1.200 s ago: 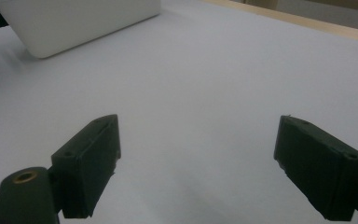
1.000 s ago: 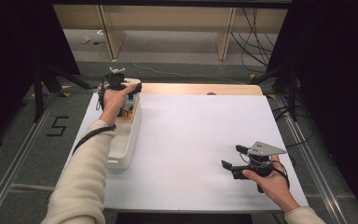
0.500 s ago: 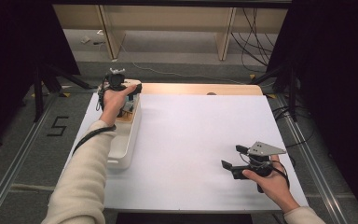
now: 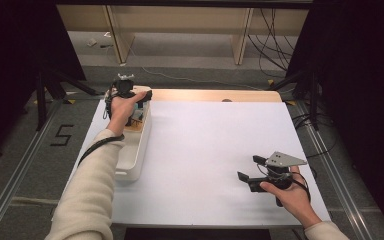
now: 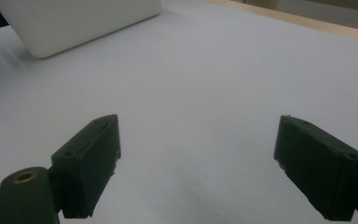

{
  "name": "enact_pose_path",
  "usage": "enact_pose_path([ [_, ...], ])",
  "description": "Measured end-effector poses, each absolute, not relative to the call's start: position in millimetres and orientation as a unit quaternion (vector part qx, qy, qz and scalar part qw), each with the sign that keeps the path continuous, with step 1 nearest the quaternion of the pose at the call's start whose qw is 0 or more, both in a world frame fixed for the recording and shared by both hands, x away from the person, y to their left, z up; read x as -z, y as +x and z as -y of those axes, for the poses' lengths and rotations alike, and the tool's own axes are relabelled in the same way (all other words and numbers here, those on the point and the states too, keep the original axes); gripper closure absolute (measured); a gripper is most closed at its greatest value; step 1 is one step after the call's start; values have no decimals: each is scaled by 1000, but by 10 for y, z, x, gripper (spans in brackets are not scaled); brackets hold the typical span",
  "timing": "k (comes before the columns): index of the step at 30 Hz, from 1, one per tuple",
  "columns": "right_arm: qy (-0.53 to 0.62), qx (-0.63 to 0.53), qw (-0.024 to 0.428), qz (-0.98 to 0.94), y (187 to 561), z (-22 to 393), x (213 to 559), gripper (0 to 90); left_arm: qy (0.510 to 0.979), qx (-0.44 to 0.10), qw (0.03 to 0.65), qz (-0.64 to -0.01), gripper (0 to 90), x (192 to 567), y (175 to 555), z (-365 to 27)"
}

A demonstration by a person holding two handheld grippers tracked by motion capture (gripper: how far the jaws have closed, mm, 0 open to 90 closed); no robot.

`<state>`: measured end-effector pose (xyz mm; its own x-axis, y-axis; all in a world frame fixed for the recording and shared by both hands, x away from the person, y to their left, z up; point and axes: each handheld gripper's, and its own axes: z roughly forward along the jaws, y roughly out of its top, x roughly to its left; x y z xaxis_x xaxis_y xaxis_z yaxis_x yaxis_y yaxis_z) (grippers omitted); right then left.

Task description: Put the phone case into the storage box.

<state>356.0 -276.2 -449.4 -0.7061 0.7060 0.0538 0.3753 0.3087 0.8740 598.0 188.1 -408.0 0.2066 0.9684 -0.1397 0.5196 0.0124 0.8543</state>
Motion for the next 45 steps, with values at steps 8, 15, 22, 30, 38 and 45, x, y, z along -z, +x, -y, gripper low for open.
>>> enact_pose_path([
  [8, 342, -478, 173, -790, 3560, 2762, 4495, 153, 650, -263, 424, -573, 99, 4099, 5981, -1882],
  [15, 341, -478, 173, -791, 3560, 2762, 4495, 153, 652, -261, 423, -573, 99, 4106, 5980, -1881],
  [22, 341, -478, 173, -791, 3562, 2762, 4497, 153, 650, -256, 422, -577, 98, 4131, 5986, -1895],
  [30, 341, -478, 172, -791, 3562, 2761, 4498, 153, 652, -254, 420, -577, 96, 4139, 5989, -1902],
  [38, 341, -478, 172, -791, 3563, 2761, 4499, 153, 654, -253, 416, -578, 94, 4148, 5992, -1908],
  [45, 341, -477, 171, -791, 3561, 2758, 4498, 153, 658, -252, 413, -576, 92, 4146, 5992, -1922],
])
